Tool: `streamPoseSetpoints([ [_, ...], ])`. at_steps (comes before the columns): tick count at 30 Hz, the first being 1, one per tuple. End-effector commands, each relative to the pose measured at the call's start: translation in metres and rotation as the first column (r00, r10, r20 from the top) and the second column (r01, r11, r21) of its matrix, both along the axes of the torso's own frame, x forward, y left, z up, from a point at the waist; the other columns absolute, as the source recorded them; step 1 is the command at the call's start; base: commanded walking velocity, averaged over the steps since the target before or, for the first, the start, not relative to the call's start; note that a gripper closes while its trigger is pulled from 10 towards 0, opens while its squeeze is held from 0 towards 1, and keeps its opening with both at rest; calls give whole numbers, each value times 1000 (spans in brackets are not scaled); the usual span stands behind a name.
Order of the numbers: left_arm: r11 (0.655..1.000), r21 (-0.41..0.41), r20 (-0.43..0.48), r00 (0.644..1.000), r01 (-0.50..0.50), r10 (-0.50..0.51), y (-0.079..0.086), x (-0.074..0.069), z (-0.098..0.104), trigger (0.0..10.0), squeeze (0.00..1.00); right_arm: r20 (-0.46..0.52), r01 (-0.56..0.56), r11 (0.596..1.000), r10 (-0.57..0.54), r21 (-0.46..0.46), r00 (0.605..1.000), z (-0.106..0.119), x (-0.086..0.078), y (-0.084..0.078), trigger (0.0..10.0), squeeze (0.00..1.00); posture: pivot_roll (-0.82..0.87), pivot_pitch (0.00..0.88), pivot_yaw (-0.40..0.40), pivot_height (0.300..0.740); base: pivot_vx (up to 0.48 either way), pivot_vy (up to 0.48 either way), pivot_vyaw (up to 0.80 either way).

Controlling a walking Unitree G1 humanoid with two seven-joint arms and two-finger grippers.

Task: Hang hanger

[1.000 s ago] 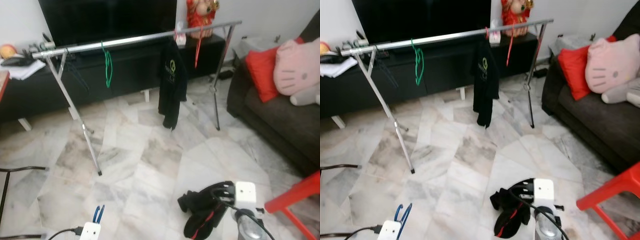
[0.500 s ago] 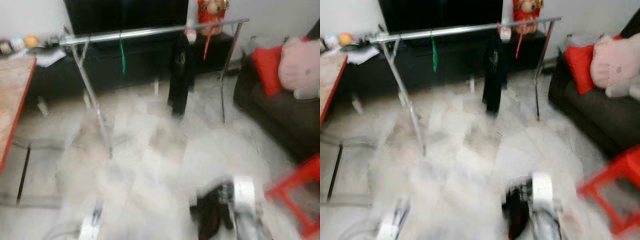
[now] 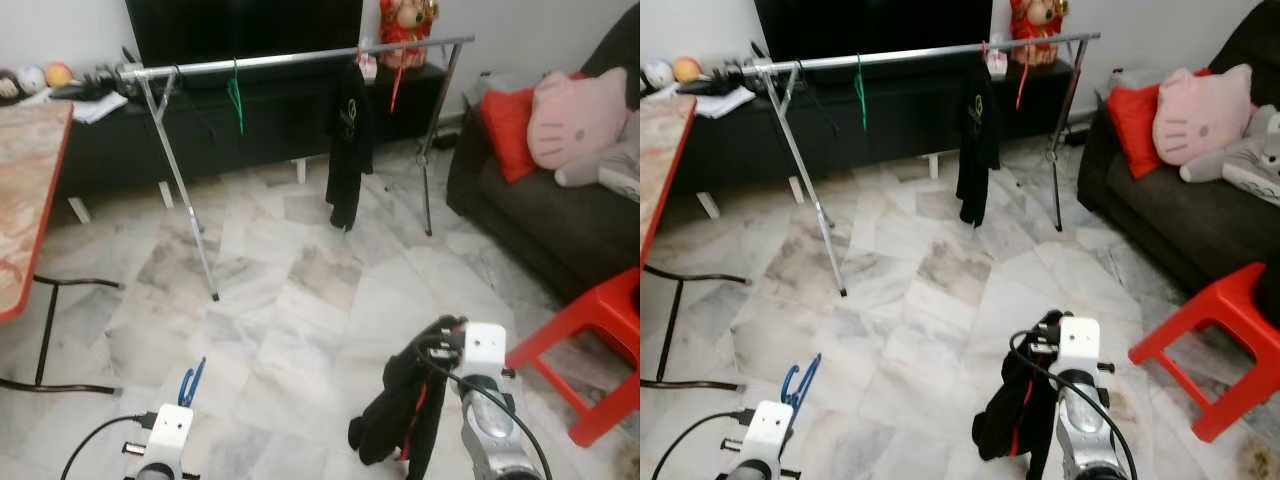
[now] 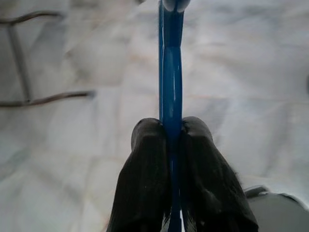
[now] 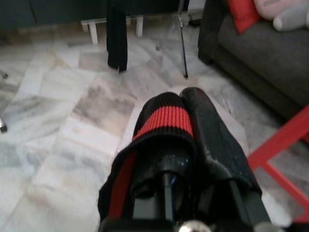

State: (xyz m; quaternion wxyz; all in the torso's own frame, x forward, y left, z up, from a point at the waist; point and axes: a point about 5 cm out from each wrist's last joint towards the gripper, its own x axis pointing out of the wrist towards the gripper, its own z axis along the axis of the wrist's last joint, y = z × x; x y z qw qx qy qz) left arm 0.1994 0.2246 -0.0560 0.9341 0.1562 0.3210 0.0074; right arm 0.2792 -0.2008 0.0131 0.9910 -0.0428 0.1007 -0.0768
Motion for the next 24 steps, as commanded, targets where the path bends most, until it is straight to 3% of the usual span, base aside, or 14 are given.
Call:
streamPoseSetpoints([
  [1, 994, -34, 105, 990, 101, -97, -8, 23, 18, 10000, 0, 44, -9, 1000, 9, 8, 999, 15, 13, 0, 10000, 0, -63, 0, -36, 740, 0, 0, 0],
  [4, 971, -46, 167, 961, 233, -223, -19, 39, 34, 10000, 0, 29, -22, 1000, 22, -3, 999, 21, 21, 0, 10000, 0, -57, 0, -37, 740, 0, 0, 0],
  [6, 944, -29, 195, 928, 329, -318, -25, 49, 46, 10000, 0, -6, -25, 1000, 25, -18, 1000, 22, 26, -1, 10000, 0, -56, 0, -36, 740, 0, 0, 0],
  [7, 912, 1, 201, 893, 411, -403, -29, 56, 54, 10000, 0, -67, -39, 998, 36, -46, 997, 21, 30, -1, 10000, 0, -59, 0, -35, 740, 0, 0, 0],
  [8, 912, 1, 201, 893, 411, -403, -29, 56, 54, 10000, 0, -67, -39, 998, 36, -46, 997, 21, 30, -1, 10000, 0, -59, 0, -35, 740, 0, 0, 0],
  [10, 820, 9, 164, 808, 573, -566, -36, 64, 68, 10000, 0, -224, -114, 982, 79, -151, 971, 14, 33, 0, 10000, 0, -60, 0, -38, 740, 0, 0, 0],
  [12, 775, -5, 138, 768, 632, -626, -39, 66, 74, 10000, 0, -251, -129, 979, 87, -156, 964, 14, 34, 1, 10000, 0, -60, 0, -38, 740, 0, 0, 0],
  [14, 707, -30, 85, 707, 707, -702, -41, 66, 82, 10000, 0, -277, -143, 980, 99, -141, 956, 15, 37, 3, 10000, 0, -51, 0, -37, 740, 0, 0, 0],
  [15, 655, -47, 62, 657, 754, -751, -42, 66, 90, 10000, 0, -289, -165, 975, 115, -152, 950, 16, 39, 5, 10000, 0, -53, 0, -35, 740, 0, 0, 0],
  [18, 606, -69, 22, 609, 792, -793, -42, 66, 100, 10000, 0, -297, -184, 971, 133, -151, 946, 19, 43, 9, 10000, 0, -57, 0, -29, 740, 0, 0, 0],
  [22, 490, -103, -53, 487, 866, -872, -42, 62, 115, 10000, 0, -300, -185, 970, 131, -157, 945, 24, 48, 13, 10000, 0, -56, 0, -25, 740, 0, 0, 0],
  [24, 473, -113, -67, 468, 874, -881, -44, 61, 119, 10000, 0, -300, -186, 971, 134, -152, 945, 25, 49, 14, 10000, 0, -55, 0, -24, 740, 0, 0, 0],
])
